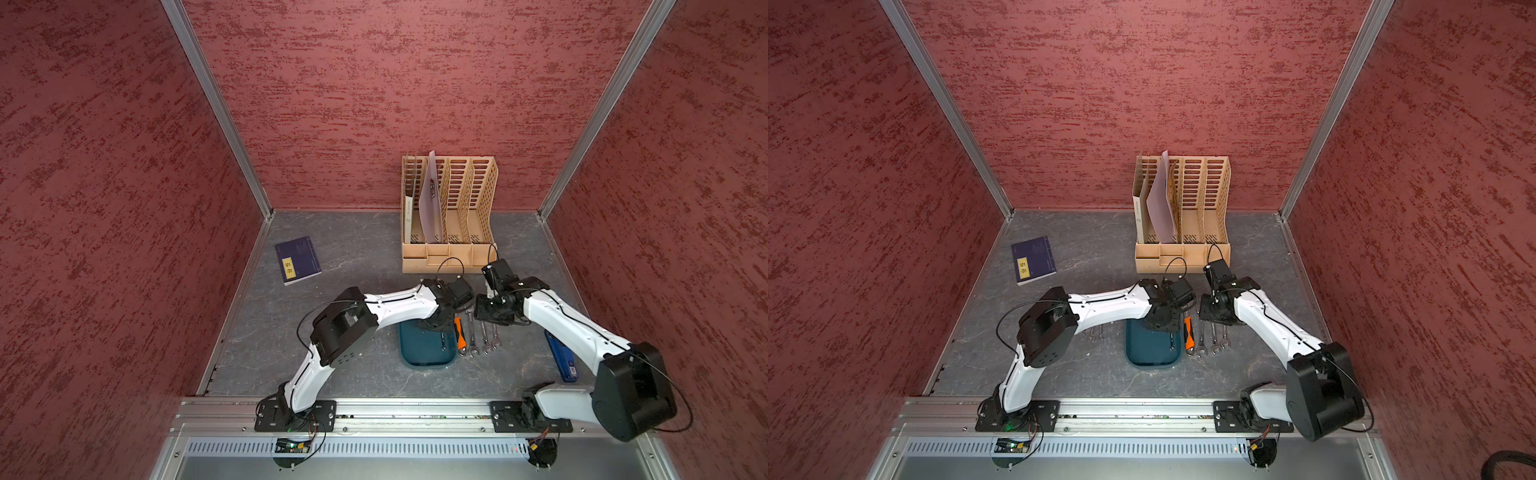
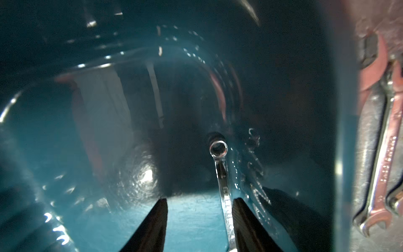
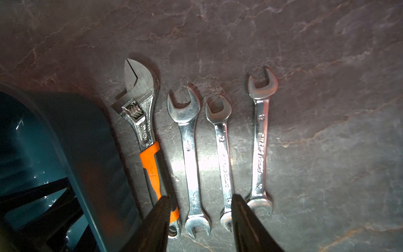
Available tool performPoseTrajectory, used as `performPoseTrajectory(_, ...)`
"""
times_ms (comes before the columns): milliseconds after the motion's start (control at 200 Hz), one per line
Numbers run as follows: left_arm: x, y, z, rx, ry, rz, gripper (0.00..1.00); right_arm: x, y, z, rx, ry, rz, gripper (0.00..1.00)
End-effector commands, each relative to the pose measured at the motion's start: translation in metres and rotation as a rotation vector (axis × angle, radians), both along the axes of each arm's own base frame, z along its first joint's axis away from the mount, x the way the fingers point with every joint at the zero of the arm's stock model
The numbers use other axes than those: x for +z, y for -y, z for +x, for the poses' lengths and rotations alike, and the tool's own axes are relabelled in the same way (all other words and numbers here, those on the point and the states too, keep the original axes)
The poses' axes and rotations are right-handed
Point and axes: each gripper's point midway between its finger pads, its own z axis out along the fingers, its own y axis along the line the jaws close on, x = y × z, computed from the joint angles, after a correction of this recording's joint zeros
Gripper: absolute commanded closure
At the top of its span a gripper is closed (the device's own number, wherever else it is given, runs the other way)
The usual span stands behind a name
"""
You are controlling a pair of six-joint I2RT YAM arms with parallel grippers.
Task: Take out the wrench from the storage box
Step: Pick up the wrench from the storage box.
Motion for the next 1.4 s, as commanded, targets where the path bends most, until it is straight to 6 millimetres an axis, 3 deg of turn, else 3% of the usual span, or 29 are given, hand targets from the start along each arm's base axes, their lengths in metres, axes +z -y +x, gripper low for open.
performPoseTrajectory(0,-0.012,-0.001,-0.005,0.020,-0.018,0.014,0.45,0.005,-0.002,0.003,-0.010,0.027,0.028,0.50)
performPoseTrajectory(135,-0.017,0.003,-0.010,0.001,-0.036,0.004,0.40,0.004,-0.003,0.002,-0.012,0.026,0.032,0.49)
performPoseTrajectory(316,-0.028,-0.011,-0.010,0.015,-0.043,0.052,0.40,0.002,-0.003,0.001,-0.010,0.018,0.031,0.49)
performPoseTrajectory(706,-0.023,-0.058,0.001,0.042,-0.022,0.196,0.53,0.005,-0.004,0.003,-0.010,0.021,0.033,0.49)
performPoseTrajectory(892,-0.014,-0.046,-0.004,0.060,-0.028,0.111,0.55,0.005,-0.005,0.003,-0.014,0.018,0.039,0.49)
performPoseTrajectory(1057,-0.010,-0.031,-0.019,0.091,-0.062,0.052,0.53,0.006,-0.005,0.003,-0.014,0.019,0.041,0.49)
performPoseTrajectory(1292,-0.028,-0.029,-0.023,0.107,-0.107,0.074,0.53,0.003,-0.005,0.003,-0.009,0.012,0.040,0.49)
performPoseTrajectory(1392,-0.033,-0.032,-0.022,0.107,-0.117,0.096,0.63,0.003,-0.004,0.003,-0.008,0.012,0.036,0.49)
